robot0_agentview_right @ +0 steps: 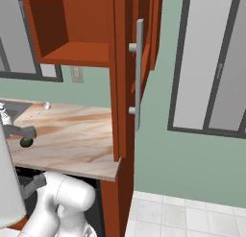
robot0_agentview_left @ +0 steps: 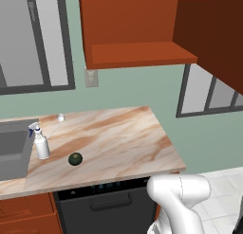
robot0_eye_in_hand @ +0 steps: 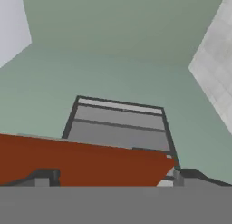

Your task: Open the cabinet. Pick the spray and place it next to the sink. Then close the cabinet.

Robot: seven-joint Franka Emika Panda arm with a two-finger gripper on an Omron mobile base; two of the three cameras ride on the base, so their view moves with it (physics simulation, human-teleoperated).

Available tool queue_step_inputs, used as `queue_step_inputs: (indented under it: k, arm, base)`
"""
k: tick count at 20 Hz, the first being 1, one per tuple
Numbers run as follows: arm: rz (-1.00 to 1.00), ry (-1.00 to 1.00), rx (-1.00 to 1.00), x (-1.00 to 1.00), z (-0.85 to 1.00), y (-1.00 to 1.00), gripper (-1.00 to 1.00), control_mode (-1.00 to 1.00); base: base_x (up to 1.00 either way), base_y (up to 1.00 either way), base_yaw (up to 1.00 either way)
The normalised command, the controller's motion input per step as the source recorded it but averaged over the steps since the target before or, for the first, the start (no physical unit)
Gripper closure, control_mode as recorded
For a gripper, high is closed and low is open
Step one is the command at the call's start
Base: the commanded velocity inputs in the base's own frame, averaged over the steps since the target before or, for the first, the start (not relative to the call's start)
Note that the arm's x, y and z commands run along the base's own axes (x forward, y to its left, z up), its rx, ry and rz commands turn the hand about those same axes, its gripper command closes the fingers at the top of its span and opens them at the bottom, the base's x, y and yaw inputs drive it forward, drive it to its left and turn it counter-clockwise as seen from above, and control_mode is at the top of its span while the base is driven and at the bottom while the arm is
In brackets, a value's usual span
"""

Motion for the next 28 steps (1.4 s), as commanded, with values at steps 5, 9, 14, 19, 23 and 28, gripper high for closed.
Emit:
queue_step_inputs:
  k: [5, 9, 14, 19, 23, 28]
  arm:
    - [-0.01, -0.22, 0.03, -0.12, 0.0, -0.23, -1.0, -1.0]
    - [0.0, -0.22, 0.0, -0.07, 0.0, -0.23, -1.0, -1.0]
    - [0.0, -0.19, 0.0, -0.07, 0.0, -0.25, -1.0, -1.0]
    - [0.0, -0.05, -0.02, 0.0, 0.0, -0.24, -1.0, -1.0]
    - [0.05, 0.0, -0.08, 0.1, -0.01, -0.09, -1.0, -1.0]
    - [0.12, 0.0, -0.12, 0.22, -0.04, -0.08, -1.0, -1.0]
  base:
    - [0.0, 0.0, 0.0]
    - [0.0, 0.0, 0.0]
    - [0.0, 0.0, 0.0]
    - [0.0, 0.0, 0.0]
    - [0.0, 0.0, 0.0]
    - [0.0, 0.0, 0.0]
